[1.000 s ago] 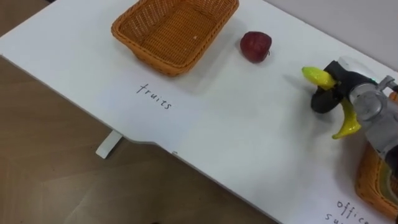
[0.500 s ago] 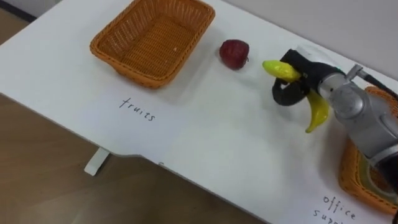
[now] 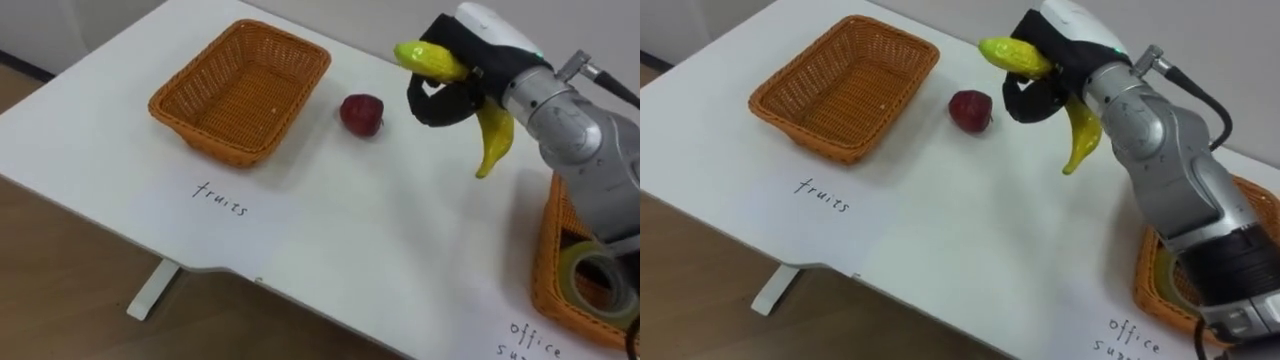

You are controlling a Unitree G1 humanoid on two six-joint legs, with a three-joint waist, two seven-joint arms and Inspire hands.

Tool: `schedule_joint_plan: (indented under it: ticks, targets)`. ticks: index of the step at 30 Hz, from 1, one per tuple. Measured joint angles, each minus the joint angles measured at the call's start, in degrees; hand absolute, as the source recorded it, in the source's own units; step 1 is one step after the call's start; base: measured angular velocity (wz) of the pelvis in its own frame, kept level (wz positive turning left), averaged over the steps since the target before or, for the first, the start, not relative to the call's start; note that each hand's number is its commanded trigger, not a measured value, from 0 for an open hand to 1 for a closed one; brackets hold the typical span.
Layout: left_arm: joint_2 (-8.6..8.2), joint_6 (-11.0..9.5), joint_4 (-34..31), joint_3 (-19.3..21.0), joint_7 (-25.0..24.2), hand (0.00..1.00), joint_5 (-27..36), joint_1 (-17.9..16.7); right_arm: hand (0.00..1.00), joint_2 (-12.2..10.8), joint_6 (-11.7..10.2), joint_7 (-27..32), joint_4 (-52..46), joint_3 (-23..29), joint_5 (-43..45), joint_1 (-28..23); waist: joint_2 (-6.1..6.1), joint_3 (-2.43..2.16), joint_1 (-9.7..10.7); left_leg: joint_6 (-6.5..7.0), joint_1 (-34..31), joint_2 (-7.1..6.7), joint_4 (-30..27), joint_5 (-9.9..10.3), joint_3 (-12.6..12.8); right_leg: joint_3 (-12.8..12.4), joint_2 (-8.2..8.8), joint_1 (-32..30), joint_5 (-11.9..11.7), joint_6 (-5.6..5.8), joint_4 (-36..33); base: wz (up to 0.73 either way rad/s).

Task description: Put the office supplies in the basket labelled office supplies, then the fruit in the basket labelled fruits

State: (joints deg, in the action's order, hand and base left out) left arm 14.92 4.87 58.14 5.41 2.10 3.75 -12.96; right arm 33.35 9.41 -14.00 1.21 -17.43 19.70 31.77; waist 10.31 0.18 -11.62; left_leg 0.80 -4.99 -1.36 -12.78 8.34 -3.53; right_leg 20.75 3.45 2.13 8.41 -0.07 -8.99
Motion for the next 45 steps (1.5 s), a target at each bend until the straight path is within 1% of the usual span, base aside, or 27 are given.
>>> schedule_joint_plan:
  ticks: [2,4,5,7,8,9,10,12,13,14,15,17,20,22,24,25,28,29,30,31,34,36,37,39,40,43,45]
  targets:
    - [-0.66,0.1,0.0,0.0,0.0,0.0,-0.8,0.0,1.0,-0.1,0.0,-0.1,0.0,0.0,-0.5,0.0,0.16,-0.09,-0.3,0.2,1.0,-0.43,0.2,0.0,-0.5,0.1,0.23,1.2,0.2,0.38,0.3,0.1]
    - [-0.81,0.1,0.0,-0.1,0.1,0.0,-0.8,-0.1,1.0,-0.1,0.0,-0.1,0.1,0.0,-1.7,0.1,0.4,-0.15,-0.9,0.35,1.8,-0.54,0.4,0.1,-0.8,0.3,0.36,2.0,0.3,0.54,0.3,0.1]
    - [-0.77,0.1,0.0,0.0,0.3,0.0,-0.8,-0.3,1.0,-0.2,0.1,-0.1,0.1,0.0,-2.1,0.2,0.68,-0.19,-1.3,0.36,2.0,-0.57,0.5,0.0,-1.4,0.9,0.48,2.3,0.4,0.63,0.3,0.13]
    - [-0.66,0.1,-0.1,0.0,0.3,0.0,-1.0,-0.4,1.0,-0.2,0.1,-0.1,0.1,0.0,-3.2,0.2,0.96,-0.06,-1.5,0.38,2.5,-0.59,0.7,0.1,-1.8,1.4,0.51,2.9,0.4,0.7,0.3,0.13]
    - [-0.68,0.3,-0.3,0.0,0.2,0.0,-1.0,-0.6,1.0,-0.2,0.2,-0.1,0.1,0.0,-3.8,0.3,1.12,-0.13,-1.7,0.38,2.7,-0.84,0.9,0.1,-2.0,1.4,0.51,3.1,0.5,0.76,0.3,0.1]
    - [-0.69,0.4,-0.4,0.0,0.2,0.0,-1.0,-0.6,1.0,-0.2,0.3,-0.1,0.1,0.0,-4.0,0.4,1.22,-0.08,-1.7,0.38,2.7,-0.9,0.9,0.1,-2.2,1.5,0.52,3.2,0.5,0.81,0.3,0.17]
    - [-0.71,1.0,-0.8,0.0,0.1,0.0,-1.0,-0.7,1.0,-0.2,0.7,-0.1,0.1,0.0,-4.2,0.5,1.35,0.04,-1.7,0.37,2.7,-1.06,0.9,0.1,-3.0,1.8,0.53,3.4,0.5,0.84,0.3,0.22]
    - [-0.91,1.3,-1.7,0.1,0.0,0.0,-1.0,-1.3,1.0,-0.4,1.3,-0.1,0.2,0.0,-4.6,0.7,1.47,0.12,-2.1,0.38,2.7,-1.14,1.0,0.1,-3.3,1.9,0.56,3.6,0.6,0.91,0.3,0.15]
    - [-1.06,1.4,-2.2,0.1,-0.1,0.0,-1.0,-1.6,1.0,-0.7,1.7,-0.1,0.4,0.1,-4.6,1.1,1.53,0.36,-2.5,0.38,2.9,-1.18,1.1,0.1,-3.5,2.0,0.58,3.8,0.6,0.92,0.3,0.06]
    - [-1.16,1.5,-2.6,0.1,-0.3,0.0,-0.9,-1.8,1.0,-1.1,2.0,-0.1,1.1,0.1,-4.7,1.8,1.58,0.81,-2.8,0.38,3.3,-1.21,1.1,0.1,-3.7,2.0,0.58,4.1,0.6,0.93,0.3,0.08]
    - [-1.21,1.5,-2.7,0.1,-0.5,0.0,-1.0,-1.9,1.0,-1.4,2.0,-0.1,1.6,0.1,-4.9,2.1,1.61,0.93,-2.8,0.39,3.4,-1.23,1.2,0.1,-3.9,2.0,0.58,4.3,0.6,0.93,0.3,0.14]
    - [-1.77,1.5,-3.1,0.1,-0.7,0.0,-0.9,-2.3,1.0,-1.7,2.4,-0.1,2.9,0.1,-5.0,2.5,1.72,0.87,-3.0,0.47,3.6,-1.43,1.1,0.1,-4.8,2.0,0.63,4.8,0.6,0.98,0.3,0.2]
    - [-1.91,2.2,-4.4,0.1,-1.2,0.0,-1.0,-2.9,1.0,-2.3,2.9,-0.1,3.2,0.0,-5.9,2.5,2.04,0.73,-3.9,0.49,3.7,-1.54,1.1,0.2,-5.4,2.2,0.63,5.2,0.6,1.05,0.3,0.14]
    - [-1.96,2.6,-5.3,0.1,-1.3,0.0,-1.0,-3.2,1.0,-3.0,3.2,-0.2,4.4,0.0,-6.5,2.6,2.17,0.79,-4.4,0.49,3.9,-1.63,1.1,0.2,-6.0,2.8,0.62,5.7,0.7,1.09,0.3,0.17]
    - [-1.9,3.0,-6.9,0.1,-1.4,0.0,-1.1,-3.9,1.0,-3.6,4.4,-0.6,5.7,-0.1,-7.3,2.6,2.49,0.74,-5.0,0.48,3.9,-1.76,1.1,0.2,-6.5,3.1,0.67,5.9,0.8,1.34,0.3,0.15]
    - [-1.88,3.3,-7.4,0.1,-1.4,0.0,-1.1,-4.0,1.0,-3.9,4.5,-0.7,6.7,-0.2,-8.5,2.6,2.72,0.84,-5.9,0.44,3.9,-1.78,1.0,0.3,-6.6,3.4,0.67,5.9,0.9,1.4,0.3,0.09]
    - [-1.46,3.7,-7.5,0.1,-1.5,0.0,-1.1,-4.5,1.0,-4.8,4.5,-0.7,9.0,-0.5,-11.2,2.6,3.37,1.13,-6.4,0.41,3.5,-2.14,0.6,0.3,-7.9,4.8,0.72,6.4,0.9,1.47,0.3,0.21]
    - [-1.41,4.2,-7.5,0.1,-1.5,0.0,-1.1,-4.7,1.0,-4.8,4.5,-0.5,10.2,-1.2,-11.6,2.6,3.55,1.15,-7.3,0.44,3.6,-2.2,0.5,0.3,-8.0,4.9,0.76,6.5,1.0,1.57,0.3,0.16]
    - [-1.45,4.4,-7.5,0.1,-1.5,0.0,-1.1,-4.8,1.0,-4.8,4.5,-0.4,10.9,-1.5,-11.9,2.6,3.66,1.12,-7.7,0.49,3.6,-2.25,0.5,0.3,-8.0,5.1,0.8,6.6,1.0,1.62,0.3,0.15]
    - [-1.46,4.7,-7.5,0.0,-1.5,0.0,-1.1,-5.1,1.0,-5.0,4.5,-0.4,12.4,-1.8,-12.5,2.6,3.91,1.06,-7.9,0.56,3.5,-2.4,0.3,0.4,-8.3,5.8,0.91,7.0,1.0,1.69,0.3,0.2]
    - [-1.52,5.5,-7.5,0.1,-2.0,0.0,-2.1,-5.8,1.0,-5.2,4.5,0.3,15.4,-1.8,-12.6,2.6,4.63,1.02,-9.5,0.63,3.2,-2.51,-0.1,0.4,-9.3,6.7,1.01,7.1,1.0,1.71,0.2,0.17]
    - [-1.48,5.9,-7.5,0.1,-3.0,0.0,-2.2,-6.1,1.0,-5.4,4.4,0.9,17.3,-1.8,-12.8,3.5,4.86,1.13,-9.7,0.66,2.5,-2.55,-0.8,0.6,-9.7,7.7,1.04,7.0,1.1,1.75,0.2,0.19]
    - [-1.44,6.2,-7.5,0.1,-3.9,0.0,-2.2,-6.4,1.0,-6.0,4.4,1.1,18.8,-1.8,-12.9,4.5,4.91,1.18,-9.9,0.66,2.2,-2.61,-1.0,0.6,-9.8,7.8,1.04,6.9,1.1,1.77,0.3,0.07]
    - [-1.22,6.4,-7.5,0.1,-5.0,0.0,-2.3,-6.7,1.0,-6.3,4.4,1.5,20.2,-1.8,-13.3,5.3,5.05,1.26,-10.2,0.67,1.9,-3.06,-1.3,0.6,-10.1,8.2,1.11,6.8,1.2,1.91,0.3,0.11]
    - [-1.09,6.6,-7.5,0.1,-5.5,0.0,-2.3,-6.7,1.0,-6.2,4.4,2.0,20.7,-1.8,-13.4,5.5,5.12,1.25,-10.3,0.68,1.3,-3.36,-2.0,0.8,-10.7,8.9,1.21,6.8,1.3,2.12,0.3,0.2]
    - [-0.97,6.6,-7.5,0.1,-6.6,0.0,-2.3,-6.7,1.0,-6.2,4.3,2.7,22.6,-1.8,-14.4,6.0,5.25,1.25,-10.7,0.76,0.4,-3.41,-3.1,1.0,-11.1,9.1,1.26,6.6,1.4,2.24,0.3,0.11]
    - [-0.69,6.6,-7.5,0.1,-6.7,0.0,-2.3,-6.6,1.0,-6.2,4.3,3.4,24.7,-1.8,-17.8,6.9,5.97,0.93,-10.9,0.75,-0.5,-3.44,-3.1,0.9,-11.2,9.1,1.32,5.7,1.4,2.26,0.2,0.02]
